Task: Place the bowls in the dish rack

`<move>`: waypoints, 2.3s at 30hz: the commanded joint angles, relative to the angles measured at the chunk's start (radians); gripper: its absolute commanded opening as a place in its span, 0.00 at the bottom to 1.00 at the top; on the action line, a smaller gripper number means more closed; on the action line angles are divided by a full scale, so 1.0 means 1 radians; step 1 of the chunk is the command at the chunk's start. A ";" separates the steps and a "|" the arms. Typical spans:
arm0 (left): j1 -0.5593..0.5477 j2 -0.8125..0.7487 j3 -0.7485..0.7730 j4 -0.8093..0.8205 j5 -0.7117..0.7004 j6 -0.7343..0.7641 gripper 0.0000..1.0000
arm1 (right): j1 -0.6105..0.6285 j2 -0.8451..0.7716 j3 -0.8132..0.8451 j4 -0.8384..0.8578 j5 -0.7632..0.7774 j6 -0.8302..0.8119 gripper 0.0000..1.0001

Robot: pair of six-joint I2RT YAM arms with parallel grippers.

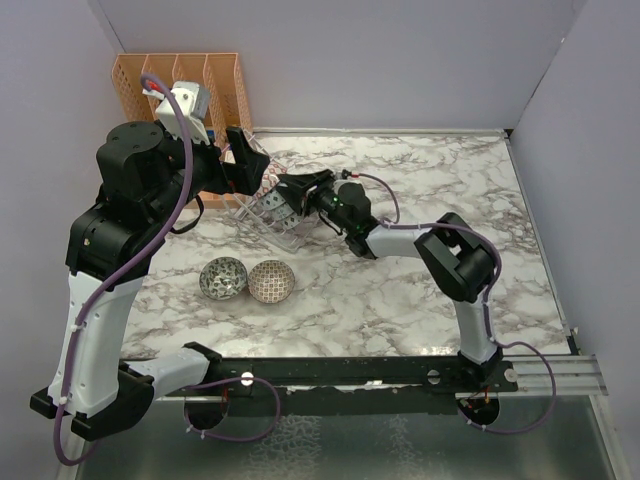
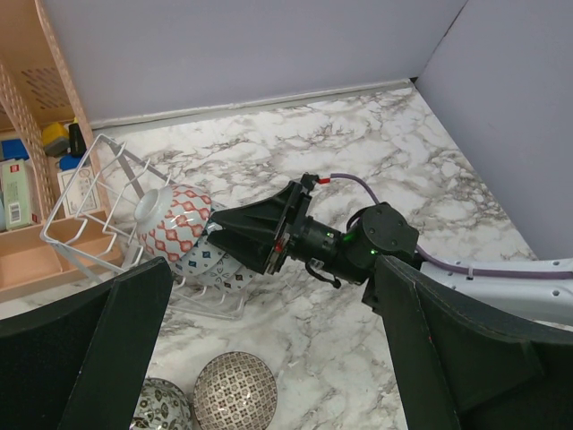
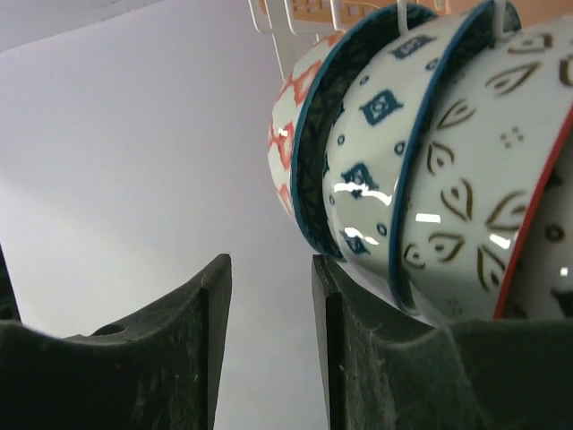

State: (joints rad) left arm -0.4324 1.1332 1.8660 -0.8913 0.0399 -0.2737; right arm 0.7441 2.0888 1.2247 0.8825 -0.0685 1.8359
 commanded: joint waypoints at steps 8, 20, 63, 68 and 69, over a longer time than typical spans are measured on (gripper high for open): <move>-0.003 -0.008 0.004 0.016 -0.006 0.012 0.99 | -0.005 -0.258 -0.100 -0.289 -0.029 -0.169 0.45; -0.004 0.002 0.025 0.001 -0.035 0.016 0.99 | 0.034 -0.303 0.303 -1.148 -0.063 -0.884 0.50; -0.004 -0.039 0.019 0.011 -0.155 0.039 0.99 | 0.485 0.101 0.603 -1.590 0.044 -1.707 0.47; -0.003 -0.042 0.018 0.012 -0.159 0.043 0.99 | 0.487 0.141 0.648 -1.654 0.023 -1.710 0.34; -0.003 -0.044 0.016 0.012 -0.161 0.043 0.99 | 0.486 0.140 0.644 -1.652 0.025 -1.707 0.30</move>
State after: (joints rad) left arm -0.4324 1.1034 1.8885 -0.9047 -0.0959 -0.2470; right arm 1.2228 2.1902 1.8366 -0.7204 -0.0597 0.1379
